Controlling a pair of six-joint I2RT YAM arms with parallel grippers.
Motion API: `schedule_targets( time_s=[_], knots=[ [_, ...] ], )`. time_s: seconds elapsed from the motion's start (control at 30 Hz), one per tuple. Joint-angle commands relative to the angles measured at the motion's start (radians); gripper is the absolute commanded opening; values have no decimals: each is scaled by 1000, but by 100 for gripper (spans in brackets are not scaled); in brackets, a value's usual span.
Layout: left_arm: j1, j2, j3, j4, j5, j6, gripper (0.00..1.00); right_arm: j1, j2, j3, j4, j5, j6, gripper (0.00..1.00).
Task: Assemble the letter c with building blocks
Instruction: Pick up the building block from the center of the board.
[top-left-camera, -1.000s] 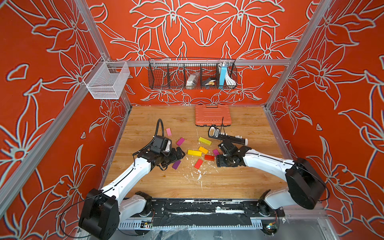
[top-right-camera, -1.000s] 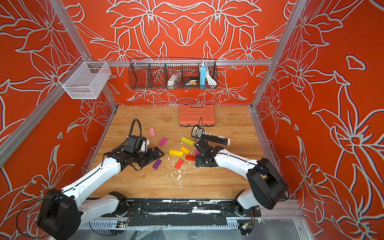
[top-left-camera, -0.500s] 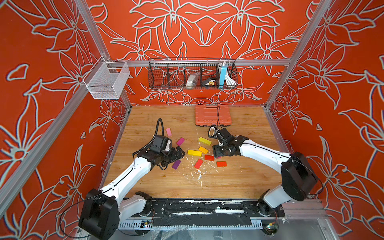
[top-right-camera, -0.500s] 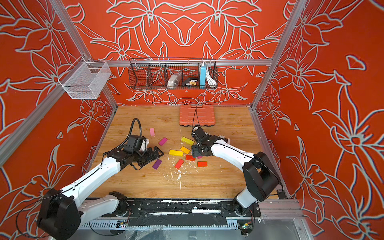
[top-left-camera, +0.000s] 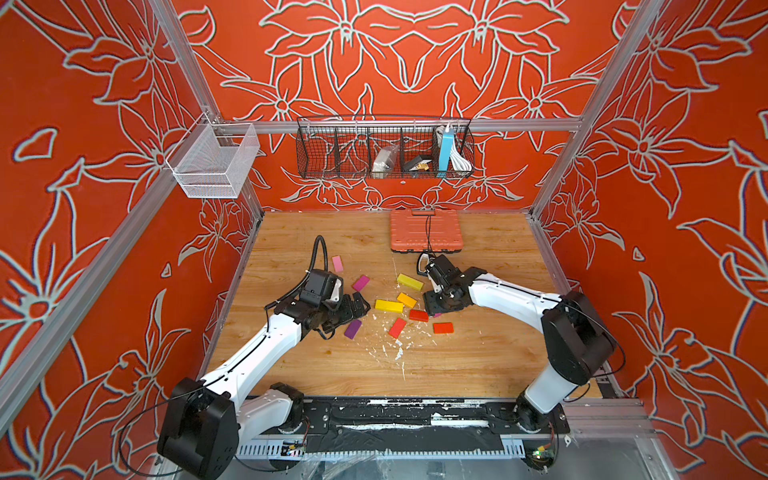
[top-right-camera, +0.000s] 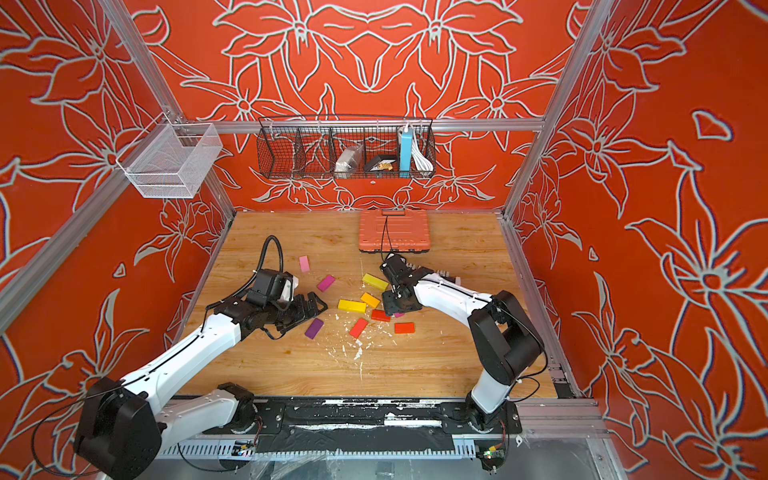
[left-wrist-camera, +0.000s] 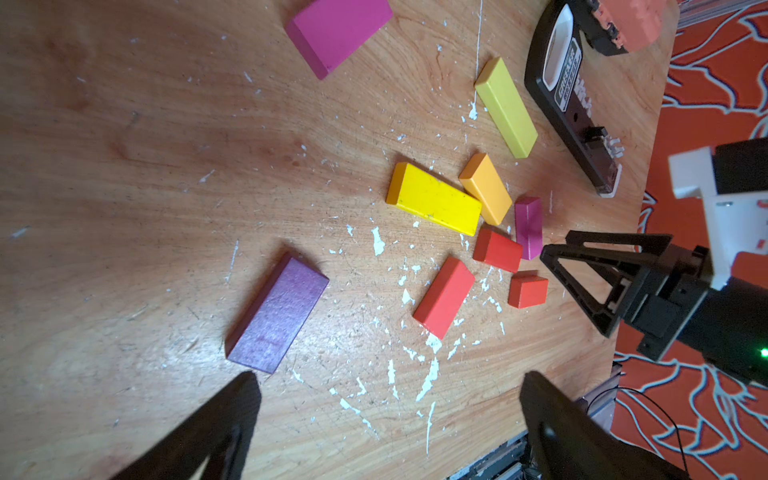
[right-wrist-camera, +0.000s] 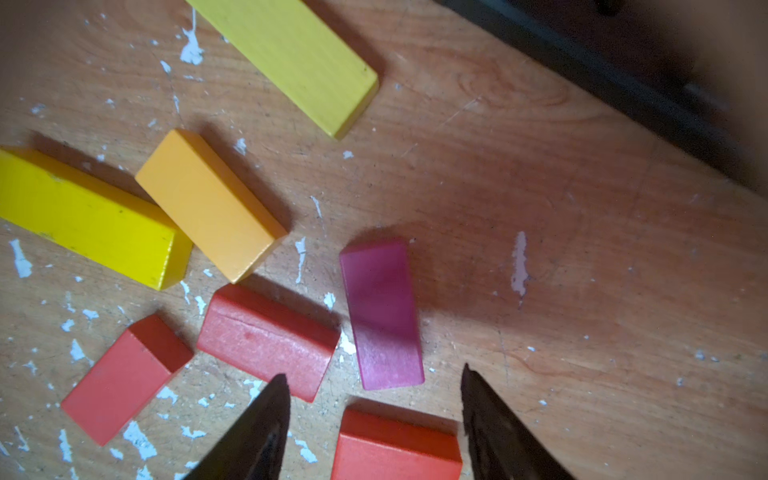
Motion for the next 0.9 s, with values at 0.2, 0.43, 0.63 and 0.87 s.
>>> schedule_targets(
  time_s=[0.2,0.43,0.63,0.87],
  knots=[
    [-7,13,22,-8,-1,4,98,-16,56,47,-17,8,-23,63],
    [-7,11,19,-10,-1,7,98,-21,93,69,-15,7,-26,59],
    [-7,11,19,-8,-1,6,98,-21,116,73,-11,3,-28,57],
    [-7,10,15,-8,-1,6,98,-23,137,75,-5,1,-29,52]
  ],
)
